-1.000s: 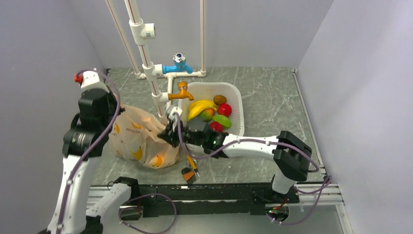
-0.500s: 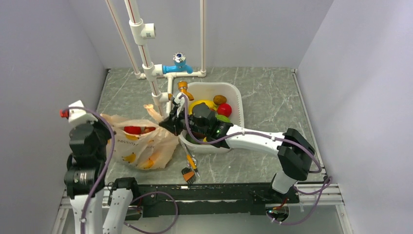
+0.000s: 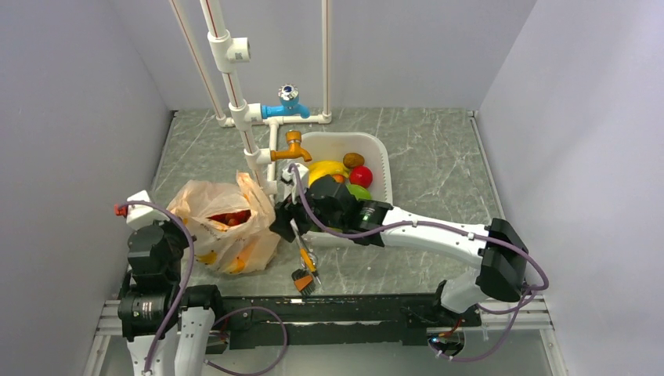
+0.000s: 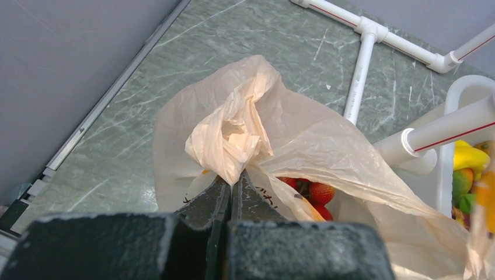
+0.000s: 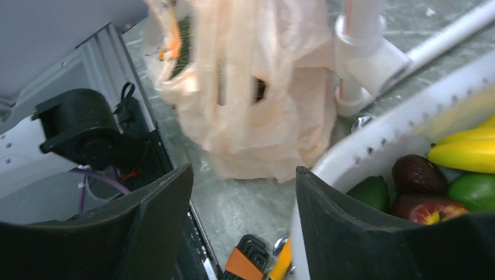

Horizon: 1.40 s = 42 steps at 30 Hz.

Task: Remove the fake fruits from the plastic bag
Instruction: Adjust the plastic bag at the center of the board.

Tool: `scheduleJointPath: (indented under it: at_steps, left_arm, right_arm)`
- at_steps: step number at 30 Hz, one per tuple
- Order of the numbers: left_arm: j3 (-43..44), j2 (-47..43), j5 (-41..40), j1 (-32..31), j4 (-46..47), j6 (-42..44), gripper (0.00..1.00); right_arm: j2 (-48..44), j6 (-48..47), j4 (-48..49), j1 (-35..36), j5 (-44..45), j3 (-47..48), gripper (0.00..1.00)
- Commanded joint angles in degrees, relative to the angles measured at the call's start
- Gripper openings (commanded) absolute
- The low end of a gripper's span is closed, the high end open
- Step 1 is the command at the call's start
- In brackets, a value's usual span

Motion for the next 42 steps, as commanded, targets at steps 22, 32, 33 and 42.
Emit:
scheduleJointPath:
  at_steps: [22,32,33,42]
  left_arm:
    - [-6.38,-7.48,-2.15,0.18,6.76,3.22,0.00]
    - [-6.63,-7.59,-3.65,0.27,7.03,3.22,0.00]
    - [-6.64,-7.59,-4.17,0.33,6.92,3.08,0.00]
    - [-7.29,-8.61,-12.31,0.34,5.42,1.01,0.00]
  right_arm:
    - [26.41,-11.35,-2.45,9.86,13.08,36.51,0.40]
    - [28.92,-10.75,-4.88,10.25,6.32,32.73,0.27]
    - [28.32,-9.85,-4.16,10.36,5.45,31.09,0.27]
    - [31.09,-1.72,-0.18,11.01,-7.27,23.65,0.29]
